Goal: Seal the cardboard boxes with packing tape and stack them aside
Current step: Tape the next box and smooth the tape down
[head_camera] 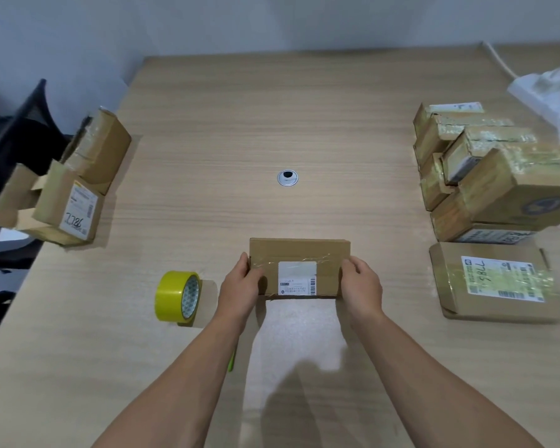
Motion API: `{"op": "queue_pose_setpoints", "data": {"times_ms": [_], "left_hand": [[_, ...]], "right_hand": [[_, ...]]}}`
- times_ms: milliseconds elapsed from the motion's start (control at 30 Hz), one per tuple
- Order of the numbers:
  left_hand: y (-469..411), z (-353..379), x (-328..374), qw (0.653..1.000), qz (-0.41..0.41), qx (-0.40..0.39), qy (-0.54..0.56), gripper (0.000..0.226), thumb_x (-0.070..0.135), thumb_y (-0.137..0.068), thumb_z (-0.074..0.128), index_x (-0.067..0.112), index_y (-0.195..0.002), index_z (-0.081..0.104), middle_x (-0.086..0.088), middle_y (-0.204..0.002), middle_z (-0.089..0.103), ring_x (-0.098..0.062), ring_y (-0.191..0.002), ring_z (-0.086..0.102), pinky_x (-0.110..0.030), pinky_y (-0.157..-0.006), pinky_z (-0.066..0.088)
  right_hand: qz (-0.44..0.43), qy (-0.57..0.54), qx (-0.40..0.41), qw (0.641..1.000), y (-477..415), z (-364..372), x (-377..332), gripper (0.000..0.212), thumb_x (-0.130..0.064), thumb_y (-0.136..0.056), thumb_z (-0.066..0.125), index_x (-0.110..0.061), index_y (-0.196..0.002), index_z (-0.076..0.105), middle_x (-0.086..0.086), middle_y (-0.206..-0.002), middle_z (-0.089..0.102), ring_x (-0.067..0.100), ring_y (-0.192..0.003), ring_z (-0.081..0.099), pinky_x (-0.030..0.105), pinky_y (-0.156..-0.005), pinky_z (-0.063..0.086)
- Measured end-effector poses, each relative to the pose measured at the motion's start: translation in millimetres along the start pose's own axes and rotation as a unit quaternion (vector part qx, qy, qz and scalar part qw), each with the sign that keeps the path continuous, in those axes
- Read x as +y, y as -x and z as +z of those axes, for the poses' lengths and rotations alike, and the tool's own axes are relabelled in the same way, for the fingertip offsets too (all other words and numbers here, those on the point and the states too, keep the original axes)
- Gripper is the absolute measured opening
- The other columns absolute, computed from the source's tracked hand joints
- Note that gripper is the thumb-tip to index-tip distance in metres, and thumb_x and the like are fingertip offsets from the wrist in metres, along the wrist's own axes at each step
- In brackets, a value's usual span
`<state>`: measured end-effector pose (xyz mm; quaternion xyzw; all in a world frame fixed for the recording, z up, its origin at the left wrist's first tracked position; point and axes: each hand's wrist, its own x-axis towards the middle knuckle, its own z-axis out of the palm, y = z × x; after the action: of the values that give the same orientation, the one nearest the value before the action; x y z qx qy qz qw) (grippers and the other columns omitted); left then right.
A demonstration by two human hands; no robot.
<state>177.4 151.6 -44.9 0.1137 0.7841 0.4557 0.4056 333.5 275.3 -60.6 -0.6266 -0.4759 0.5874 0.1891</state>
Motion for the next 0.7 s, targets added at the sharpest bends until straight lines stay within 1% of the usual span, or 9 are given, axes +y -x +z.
{"op": "queue_pose_setpoints", "data": {"times_ms": [33,100,233,333,433,500,567,633,700], "left_hand": [[-1,-1,-3,1.000,0.003,-0.001,-0.005,0.036,0.025,-0.090,0.054,0.051,-0.108,0.069,0.024,-0.105,0.073,-0.008,-0.107,0.065,-0.041,-0.104,0.048],[1,-3,-5,1.000,0.002,-0.007,-0.002,0.046,0.028,-0.081,0.053,0.046,-0.121,0.067,0.022,-0.114,0.071,-0.008,-0.112,0.063,-0.041,-0.105,0.048],[4,-8,-2,0.999,0.018,0.020,0.035,0.064,0.012,-0.086,0.055,0.032,-0.147,0.049,0.012,-0.143,0.053,-0.012,-0.126,0.054,-0.035,-0.105,0.047],[8,-9,13,0.996,0.090,0.012,0.005,0.067,0.005,-0.093,0.055,0.043,-0.147,0.042,0.023,-0.129,0.050,0.006,-0.115,0.054,-0.019,-0.094,0.048],[5,-9,32,0.966,0.219,0.018,-0.135,0.058,0.012,-0.098,0.056,0.040,-0.147,0.044,0.022,-0.119,0.054,0.016,-0.104,0.052,-0.004,-0.086,0.040],[4,-10,41,0.937,0.280,0.006,-0.209,0.053,0.013,-0.096,0.060,0.030,-0.145,0.050,0.017,-0.126,0.058,0.008,-0.107,0.054,-0.005,-0.090,0.038],[6,-12,48,0.919,0.300,-0.010,-0.255,0.046,0.015,-0.095,0.063,0.023,-0.140,0.055,0.012,-0.126,0.062,0.001,-0.103,0.055,0.002,-0.083,0.033],[8,-14,51,0.908,0.305,-0.019,-0.286,0.039,0.016,-0.095,0.065,0.018,-0.133,0.058,0.013,-0.111,0.065,0.001,-0.087,0.054,0.002,-0.076,0.033],[11,-12,52,0.896,0.326,-0.030,-0.301,0.036,0.014,-0.094,0.066,0.016,-0.129,0.059,0.015,-0.104,0.061,-0.004,-0.084,0.056,0.000,-0.075,0.034]], "right_hand": [[0.002,0.002,-0.001,1.000,-1,0,1,0.023,-0.021,-0.094,0.043,-0.010,-0.089,0.063,0.001,-0.094,0.066,0.016,-0.073,0.053,0.029,-0.062,0.038],[0.017,0.000,-0.006,1.000,-6,0,1,0.024,-0.018,-0.093,0.044,0.000,-0.090,0.060,0.003,-0.084,0.060,0.017,-0.070,0.045,0.030,-0.059,0.034],[0.060,-0.044,-0.033,0.997,-12,0,-1,0.024,-0.023,-0.091,0.048,-0.006,-0.090,0.065,0.004,-0.085,0.066,0.018,-0.073,0.053,0.031,-0.065,0.040],[0.091,-0.024,-0.088,0.992,-13,8,9,0.014,-0.028,-0.085,0.050,-0.018,-0.082,0.059,0.003,-0.082,0.063,0.019,-0.072,0.054,0.035,-0.068,0.039],[0.097,0.028,-0.145,0.984,-4,14,16,0.017,-0.036,-0.083,0.054,-0.023,-0.091,0.061,-0.001,-0.085,0.064,0.020,-0.079,0.058,0.032,-0.071,0.042],[0.058,0.051,-0.137,0.988,3,16,8,0.034,-0.038,-0.089,0.053,-0.024,-0.119,0.060,0.002,-0.112,0.065,0.025,-0.109,0.060,0.032,-0.081,0.043],[-0.005,0.066,-0.091,0.994,13,14,-13,0.054,-0.036,-0.101,0.048,-0.022,-0.153,0.037,0.004,-0.150,0.044,0.023,-0.140,0.041,0.028,-0.095,0.034],[-0.109,0.052,-0.075,0.990,18,12,-36,0.056,-0.037,-0.105,0.045,-0.026,-0.158,0.030,-0.003,-0.159,0.032,0.013,-0.145,0.032,0.023,-0.100,0.028],[-0.206,0.054,-0.095,0.973,23,12,-55,0.052,-0.038,-0.104,0.048,-0.030,-0.154,0.037,-0.010,-0.155,0.037,0.005,-0.141,0.035,0.020,-0.105,0.028]]}}
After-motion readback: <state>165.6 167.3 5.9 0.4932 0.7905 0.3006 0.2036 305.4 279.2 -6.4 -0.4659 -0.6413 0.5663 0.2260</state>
